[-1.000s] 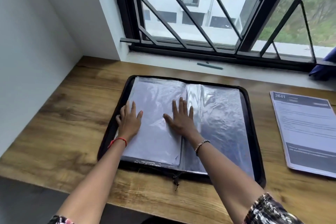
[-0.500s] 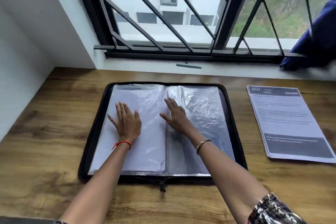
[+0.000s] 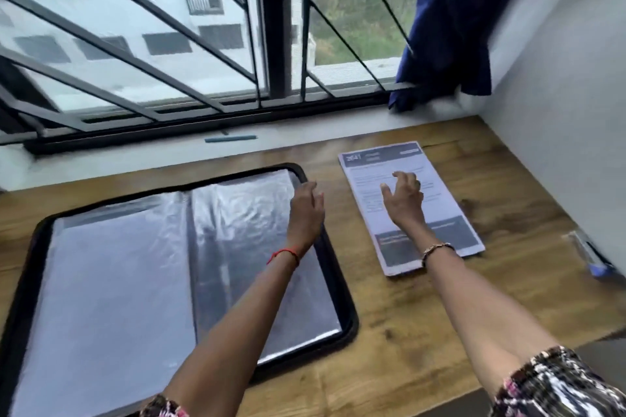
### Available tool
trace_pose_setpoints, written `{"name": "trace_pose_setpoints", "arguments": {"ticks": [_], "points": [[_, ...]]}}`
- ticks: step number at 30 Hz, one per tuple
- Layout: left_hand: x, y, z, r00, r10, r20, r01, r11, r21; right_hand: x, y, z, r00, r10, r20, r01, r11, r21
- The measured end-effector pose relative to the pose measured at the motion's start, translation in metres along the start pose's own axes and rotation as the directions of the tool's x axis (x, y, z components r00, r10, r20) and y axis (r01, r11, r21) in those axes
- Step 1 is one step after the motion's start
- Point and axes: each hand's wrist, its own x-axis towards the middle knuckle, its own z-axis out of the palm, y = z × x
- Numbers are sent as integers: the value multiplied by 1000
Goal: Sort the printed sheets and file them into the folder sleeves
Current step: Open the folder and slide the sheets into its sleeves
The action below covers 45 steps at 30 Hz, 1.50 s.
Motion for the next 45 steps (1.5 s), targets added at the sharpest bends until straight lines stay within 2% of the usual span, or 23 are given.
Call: {"name": "trace_pose_setpoints", "arguments": {"ticks": [4,7,10,12,15,18,21,26,28,30,32,34,36,38,41,45], "points": [[15,18,54,976,-200,91,209,973,-100,27,51,-24,979,204,-10,-205,977,-57],[24,17,81,951,-276,136,295,944,-149,39,72,-31,946,324,10,-322,943,-81],[33,27,100,892,-422,160,451,837,-310,51,84,-34,937,347,40,-343,935,-91],[39,28,109,871,-458,179,491,787,-374,58,85,-33,941,334,60,-327,939,-104],[40,30,115,875,-405,266,484,747,-456,65,85,-31,933,343,109,-334,938,-93],[35,35,114,908,-263,326,401,769,-497,66,81,-33,933,339,124,-336,941,-42],[34,39,110,931,-175,321,325,801,-504,67,79,-33,933,333,135,-342,939,48],[38,31,78,955,-178,237,288,746,-600,65,64,-33,932,330,149,-358,899,252],[38,23,57,957,-187,221,288,683,-671,64,51,-33,934,281,218,-350,837,419],[38,15,30,959,-197,203,282,639,-716,62,30,-35,923,168,345,-349,741,574],[38,3,4,961,-206,183,273,618,-737,60,10,-34,842,45,538,-423,674,606],[35,-9,-23,963,-219,155,260,621,-739,54,-11,-28,752,-70,656,-474,634,611],[31,-18,-45,964,-230,132,248,609,-753,46,-31,-23,712,-185,677,-472,588,657],[26,-26,-68,964,-241,115,241,599,-764,36,-54,-15,702,-236,672,-444,593,671],[24,-41,-91,962,-263,75,226,611,-759,28,-83,-2,747,-255,614,-398,567,721],[26,-56,-116,959,-284,21,218,683,-697,25,-111,11,797,-276,537,-346,518,782]]}}
